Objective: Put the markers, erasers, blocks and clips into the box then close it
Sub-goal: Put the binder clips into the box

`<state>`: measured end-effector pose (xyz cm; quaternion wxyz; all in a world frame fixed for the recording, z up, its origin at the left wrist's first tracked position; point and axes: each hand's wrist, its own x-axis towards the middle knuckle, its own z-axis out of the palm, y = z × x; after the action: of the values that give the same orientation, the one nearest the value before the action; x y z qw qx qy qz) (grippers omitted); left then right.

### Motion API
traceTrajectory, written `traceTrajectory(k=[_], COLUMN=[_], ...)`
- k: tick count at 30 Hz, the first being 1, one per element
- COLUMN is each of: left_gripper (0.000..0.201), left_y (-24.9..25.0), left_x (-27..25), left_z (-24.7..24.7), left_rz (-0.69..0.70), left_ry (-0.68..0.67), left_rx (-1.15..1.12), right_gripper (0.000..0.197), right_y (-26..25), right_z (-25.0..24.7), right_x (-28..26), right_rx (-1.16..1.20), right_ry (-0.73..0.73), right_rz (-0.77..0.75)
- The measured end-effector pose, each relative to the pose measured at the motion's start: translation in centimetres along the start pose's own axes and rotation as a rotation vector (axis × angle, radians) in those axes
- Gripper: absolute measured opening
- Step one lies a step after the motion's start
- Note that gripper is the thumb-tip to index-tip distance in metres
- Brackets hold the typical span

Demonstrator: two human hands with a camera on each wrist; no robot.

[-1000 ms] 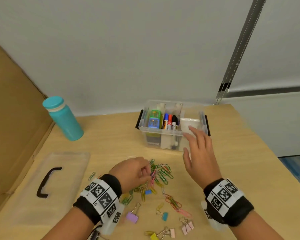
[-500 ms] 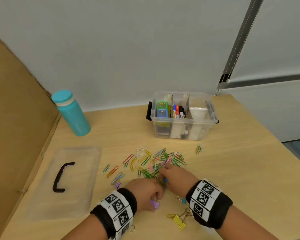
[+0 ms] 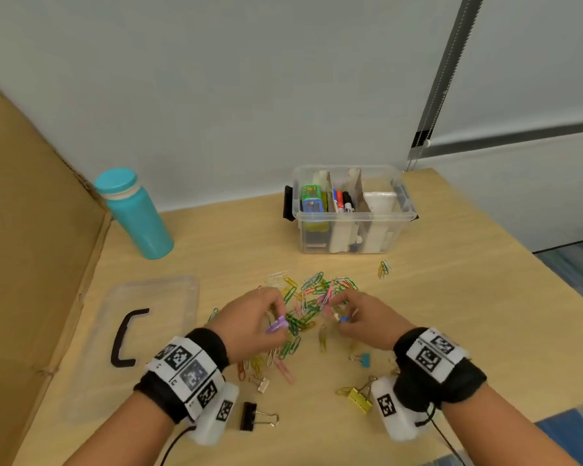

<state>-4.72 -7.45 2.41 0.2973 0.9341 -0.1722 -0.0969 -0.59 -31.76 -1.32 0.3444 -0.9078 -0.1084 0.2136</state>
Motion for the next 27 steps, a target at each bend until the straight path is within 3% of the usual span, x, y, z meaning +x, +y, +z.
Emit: traceTrajectory(k=[2,6,10,12,16,18,21,27], left_gripper=[0.013,0.012,0.015,0.014,0.021,0.02,0.019,0.019], left_y=[-0.6,-1.2,-1.7,-2.1,-2.5,-2.5,-2.5,-2.7], left_x=[-0.6,-1.5,-2.2,-2.5,-2.5,-2.4,-2.3,-1.9], left_z=[-0.2,1.0,2.2,2.5,2.9,3.2,3.3,3.0], left_rz=[-0.045,-0.096,-0.126,-0.14,-0.158,-0.139,-0.119,-0.122], left_ry=[-0.007,-0.07,-0.224,-0.326,-0.435,-0.429,-0.426,-0.329], left_rx=[-0.012,0.053,0.141,0.184,0.257,0.272,0.272,0.234], right_gripper=[0.014,0.023,0.022,0.019,0.008,0.019,0.031,0.016], right_y=[0.6,1.4,1.8,2.0,2.3,2.3,2.2,2.4], right_z=[-0.3,0.2,0.5,0.4,-0.7,-1.0,-0.4,-0.1], right_x=[-0.3,-0.7,-1.4,-1.6,-2.7,-3.3,-3.8,-3.3], right_rx=[0.277,0.961,1.144,0.97,0.159,-0.153,-0.301,-0.303], right_ry=[-0.01,-0.112,-0.122,-0.079,-0.067,-0.119,-0.189,-0.169], right_rz=[0.06,0.224,0.212,0.175,0.024,0.013,0.061,0.038])
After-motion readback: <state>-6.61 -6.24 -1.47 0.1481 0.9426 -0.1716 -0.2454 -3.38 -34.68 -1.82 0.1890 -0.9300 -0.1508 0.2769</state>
